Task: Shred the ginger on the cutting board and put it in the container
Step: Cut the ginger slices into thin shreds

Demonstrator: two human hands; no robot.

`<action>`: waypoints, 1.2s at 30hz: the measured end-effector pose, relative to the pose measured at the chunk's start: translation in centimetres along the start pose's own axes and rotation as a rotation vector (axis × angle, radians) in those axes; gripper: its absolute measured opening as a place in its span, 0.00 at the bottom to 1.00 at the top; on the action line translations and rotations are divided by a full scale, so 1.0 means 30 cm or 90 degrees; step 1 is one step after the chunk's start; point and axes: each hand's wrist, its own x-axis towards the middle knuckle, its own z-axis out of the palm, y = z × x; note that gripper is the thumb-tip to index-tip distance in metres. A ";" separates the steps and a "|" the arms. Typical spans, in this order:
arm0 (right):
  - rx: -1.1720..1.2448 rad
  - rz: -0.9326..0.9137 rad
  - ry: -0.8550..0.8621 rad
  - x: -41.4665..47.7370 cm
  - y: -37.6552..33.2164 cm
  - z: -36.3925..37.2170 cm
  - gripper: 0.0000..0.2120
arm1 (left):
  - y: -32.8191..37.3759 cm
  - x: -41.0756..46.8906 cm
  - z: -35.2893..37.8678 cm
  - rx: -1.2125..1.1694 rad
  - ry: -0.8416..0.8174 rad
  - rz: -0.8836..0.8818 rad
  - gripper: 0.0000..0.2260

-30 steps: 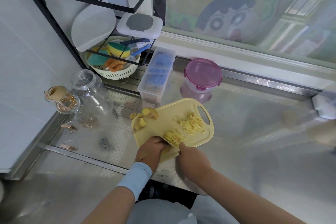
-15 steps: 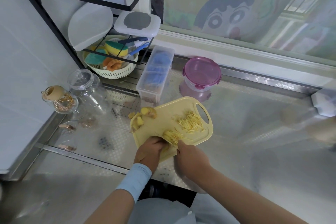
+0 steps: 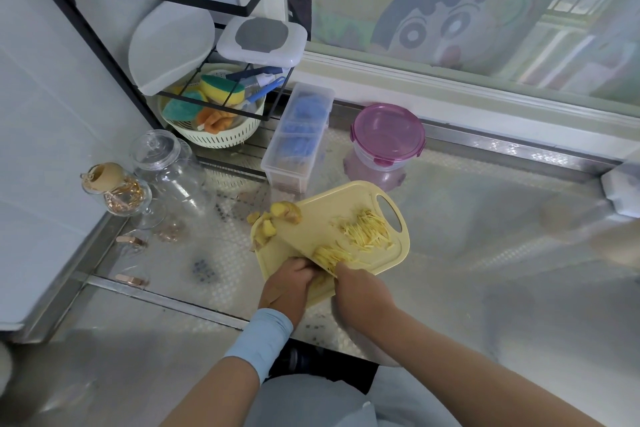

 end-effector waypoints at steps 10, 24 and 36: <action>0.015 -0.014 0.014 -0.090 0.062 0.011 0.02 | -0.004 0.004 0.002 0.013 0.006 0.009 0.15; 0.000 -0.010 0.018 -0.023 0.013 0.007 0.07 | -0.003 0.005 0.002 0.015 -0.037 -0.071 0.12; -0.003 -0.002 0.011 -0.031 0.005 0.012 0.10 | -0.007 0.000 0.011 -0.005 -0.022 -0.074 0.11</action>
